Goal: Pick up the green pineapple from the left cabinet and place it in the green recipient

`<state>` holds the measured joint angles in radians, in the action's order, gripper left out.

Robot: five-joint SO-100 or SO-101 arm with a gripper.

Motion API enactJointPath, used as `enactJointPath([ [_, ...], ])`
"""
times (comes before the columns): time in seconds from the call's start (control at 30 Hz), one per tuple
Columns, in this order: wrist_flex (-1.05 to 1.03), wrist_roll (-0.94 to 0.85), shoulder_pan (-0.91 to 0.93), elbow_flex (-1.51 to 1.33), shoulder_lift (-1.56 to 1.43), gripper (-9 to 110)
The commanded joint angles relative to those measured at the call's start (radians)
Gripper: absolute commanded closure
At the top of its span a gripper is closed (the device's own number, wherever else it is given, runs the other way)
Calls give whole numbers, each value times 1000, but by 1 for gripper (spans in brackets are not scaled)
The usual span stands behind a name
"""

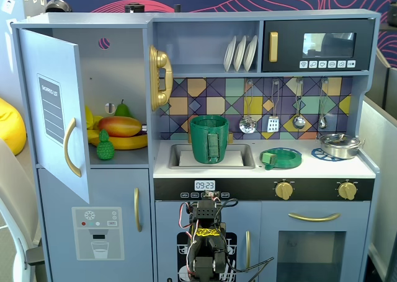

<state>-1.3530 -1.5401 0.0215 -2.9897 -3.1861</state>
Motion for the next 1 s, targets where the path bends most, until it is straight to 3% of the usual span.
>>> enactJointPath([
  [0.0, -176, 29, 28, -9, 5, 101],
  [0.4, -146, 32, -40, -8, 8, 101],
  [0.57, 272, 164, -270, -6, 11, 101],
  [0.73, 686, 161, -503, 51, 9, 101],
  [0.97, 834, -2, -710, 287, 138, 101],
])
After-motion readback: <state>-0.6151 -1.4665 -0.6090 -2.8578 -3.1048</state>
